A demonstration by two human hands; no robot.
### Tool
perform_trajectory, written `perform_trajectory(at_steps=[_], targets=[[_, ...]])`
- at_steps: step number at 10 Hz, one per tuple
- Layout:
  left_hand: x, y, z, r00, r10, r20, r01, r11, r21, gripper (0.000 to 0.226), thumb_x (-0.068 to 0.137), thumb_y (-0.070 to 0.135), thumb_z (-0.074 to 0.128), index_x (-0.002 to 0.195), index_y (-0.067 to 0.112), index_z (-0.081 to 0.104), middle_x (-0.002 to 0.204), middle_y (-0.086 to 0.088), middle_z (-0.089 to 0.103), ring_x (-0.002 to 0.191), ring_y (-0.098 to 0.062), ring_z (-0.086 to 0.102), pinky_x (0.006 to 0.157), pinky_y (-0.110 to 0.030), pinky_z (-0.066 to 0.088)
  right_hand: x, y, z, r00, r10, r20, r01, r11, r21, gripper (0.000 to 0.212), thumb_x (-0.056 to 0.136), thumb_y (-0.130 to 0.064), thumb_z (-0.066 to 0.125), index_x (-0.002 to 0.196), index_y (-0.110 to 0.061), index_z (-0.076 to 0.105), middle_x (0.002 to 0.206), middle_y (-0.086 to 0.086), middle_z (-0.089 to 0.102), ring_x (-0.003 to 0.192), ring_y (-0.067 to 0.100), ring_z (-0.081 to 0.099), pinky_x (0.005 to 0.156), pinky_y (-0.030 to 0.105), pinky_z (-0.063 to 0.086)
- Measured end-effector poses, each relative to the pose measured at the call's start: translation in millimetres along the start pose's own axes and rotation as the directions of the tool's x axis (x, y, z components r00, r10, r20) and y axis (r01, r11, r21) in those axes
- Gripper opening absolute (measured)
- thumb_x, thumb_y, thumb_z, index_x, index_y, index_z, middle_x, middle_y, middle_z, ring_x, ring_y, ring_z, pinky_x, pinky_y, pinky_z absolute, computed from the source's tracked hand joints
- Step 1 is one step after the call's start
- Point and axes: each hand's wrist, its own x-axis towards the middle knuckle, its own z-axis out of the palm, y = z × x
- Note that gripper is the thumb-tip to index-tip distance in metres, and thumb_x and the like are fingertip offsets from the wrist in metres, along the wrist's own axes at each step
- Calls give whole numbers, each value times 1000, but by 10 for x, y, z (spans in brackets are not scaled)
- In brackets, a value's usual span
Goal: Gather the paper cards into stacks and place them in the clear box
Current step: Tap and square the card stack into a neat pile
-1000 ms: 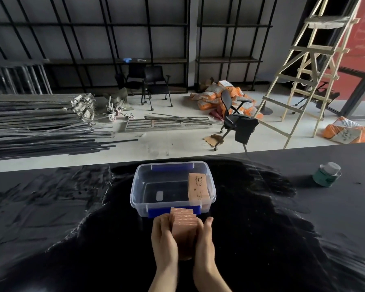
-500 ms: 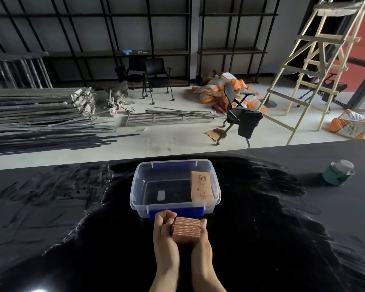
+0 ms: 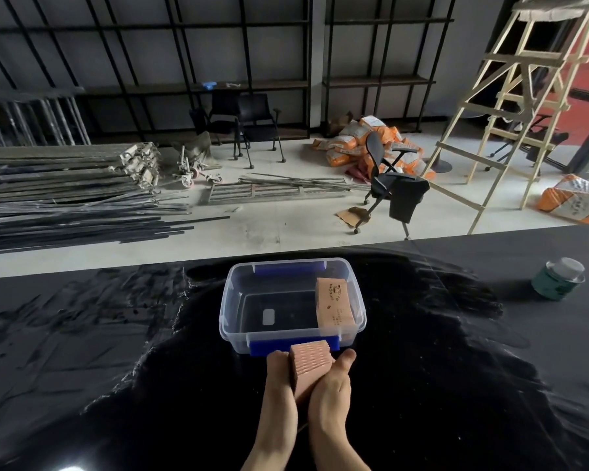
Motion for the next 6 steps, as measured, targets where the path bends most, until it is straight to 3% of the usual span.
perform_trajectory(at_steps=[1,2,3,4,5,6], targets=[[-214,-247,-441,980,165,108,-190,937,292,18,93,14,64,110,18,66,123,-22,70,100,-26,72,85,-25,55,-40,-83,-9,998,49,-34,-49,999,4,80,99,-77,18,93,-21,75,79,12,83,89,34,77,87,52,61],[-202,-132,-474,996,63,61,-80,941,330,63,75,10,76,128,37,57,125,7,72,118,-8,66,101,-28,49,-48,-219,-40,985,169,-38,-165,983,74,84,99,-77,21,89,-12,73,62,15,80,78,37,76,67,41,57],[-199,13,-441,991,124,-52,-88,889,450,57,73,36,86,123,39,60,114,15,73,109,1,67,102,-32,52,-153,-331,-111,975,200,101,-205,978,32,82,101,-73,30,93,-2,69,73,25,75,79,38,71,89,52,59],[-221,99,-560,980,195,-33,-145,821,552,50,73,52,83,117,49,60,111,26,71,104,9,66,94,-23,54,-173,-381,-196,993,65,98,-59,996,-69,73,104,-68,29,92,-14,77,75,18,81,86,38,75,88,51,60],[-236,86,-783,969,218,114,-234,680,695,50,76,53,77,120,55,53,115,37,61,108,17,59,92,-15,51,-133,-391,-358,886,-412,211,448,878,-167,52,101,-65,35,96,-34,77,94,-3,82,91,14,76,79,30,61],[-170,44,-855,976,142,163,-216,581,785,59,73,43,73,125,55,45,114,42,51,107,20,49,96,-15,47,-122,-283,-299,724,-540,430,673,688,-271,22,107,-38,53,99,-35,73,100,-12,76,94,9,73,76,19,58]])
